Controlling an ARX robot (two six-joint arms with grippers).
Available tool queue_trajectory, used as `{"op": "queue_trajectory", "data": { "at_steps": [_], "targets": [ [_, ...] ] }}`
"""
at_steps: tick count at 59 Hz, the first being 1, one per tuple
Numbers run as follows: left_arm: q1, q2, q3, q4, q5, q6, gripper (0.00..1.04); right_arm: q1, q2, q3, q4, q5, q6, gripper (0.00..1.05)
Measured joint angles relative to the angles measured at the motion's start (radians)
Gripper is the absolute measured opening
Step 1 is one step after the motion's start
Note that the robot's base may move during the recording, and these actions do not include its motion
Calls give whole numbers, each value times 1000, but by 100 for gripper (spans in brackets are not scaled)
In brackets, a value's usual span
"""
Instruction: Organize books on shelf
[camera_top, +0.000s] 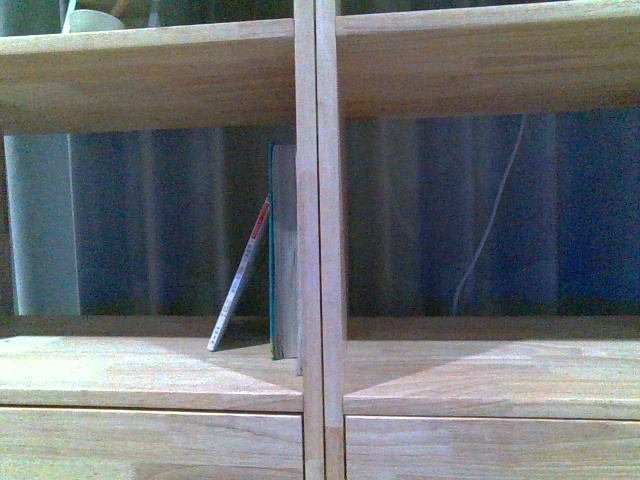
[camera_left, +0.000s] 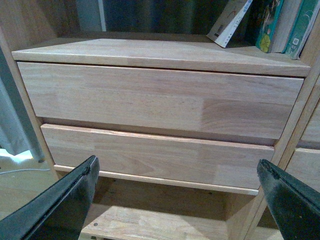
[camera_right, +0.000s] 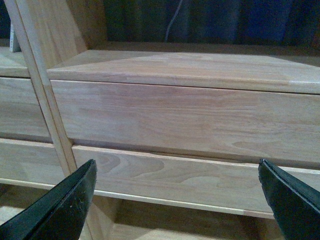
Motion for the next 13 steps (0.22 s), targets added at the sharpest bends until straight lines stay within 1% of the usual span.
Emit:
{"op": "queue_trajectory", "data": {
  "at_steps": [13],
  "targets": [
    [0, 0, 0, 0, 0, 0, 97, 0, 0, 0, 0, 0, 0, 98]
  ]
}}
